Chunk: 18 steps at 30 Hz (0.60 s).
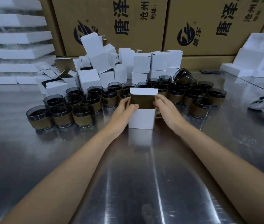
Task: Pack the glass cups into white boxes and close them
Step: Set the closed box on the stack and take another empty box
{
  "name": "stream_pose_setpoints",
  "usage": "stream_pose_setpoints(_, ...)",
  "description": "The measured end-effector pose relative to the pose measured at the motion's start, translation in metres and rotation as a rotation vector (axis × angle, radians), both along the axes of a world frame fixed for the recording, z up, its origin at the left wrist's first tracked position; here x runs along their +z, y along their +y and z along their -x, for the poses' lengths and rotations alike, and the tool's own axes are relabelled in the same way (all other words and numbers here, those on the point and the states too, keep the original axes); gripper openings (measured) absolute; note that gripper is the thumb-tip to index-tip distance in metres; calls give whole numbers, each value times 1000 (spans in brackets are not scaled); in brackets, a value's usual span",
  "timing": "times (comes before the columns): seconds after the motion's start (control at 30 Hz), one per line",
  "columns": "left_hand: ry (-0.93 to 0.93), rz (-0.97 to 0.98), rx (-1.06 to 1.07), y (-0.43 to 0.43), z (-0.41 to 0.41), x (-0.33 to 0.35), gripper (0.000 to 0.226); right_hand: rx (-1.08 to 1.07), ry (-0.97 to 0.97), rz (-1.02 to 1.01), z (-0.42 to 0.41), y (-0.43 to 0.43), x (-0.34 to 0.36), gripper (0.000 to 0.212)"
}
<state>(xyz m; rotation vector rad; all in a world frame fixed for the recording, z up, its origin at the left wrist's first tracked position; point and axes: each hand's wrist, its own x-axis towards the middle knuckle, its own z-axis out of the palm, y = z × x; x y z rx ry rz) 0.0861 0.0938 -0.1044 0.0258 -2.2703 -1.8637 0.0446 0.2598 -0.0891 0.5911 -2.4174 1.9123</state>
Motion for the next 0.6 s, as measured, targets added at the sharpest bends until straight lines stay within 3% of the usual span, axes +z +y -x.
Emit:
stream_pose_setpoints(0.07,-6,8,7,-2,0,0,36,-56,3,32,1,1,-3,31)
stream_pose_setpoints(0.17,-15,6,13,-2,-1,0,36,-155,190,127,-1,0,-5,19)
stream_pose_setpoints(0.27,-15,18,8,1,-2,0,40,-67,319,213,-2,-1,-3,36)
stream_pose_setpoints(0.4,-15,13,-23,2,-2,1,44,-17,229,197,1,0,-1,52)
stream_pose_setpoints(0.6,31,38,-81,5,-9,7,71,-45,123,38,4,0,-2,41)
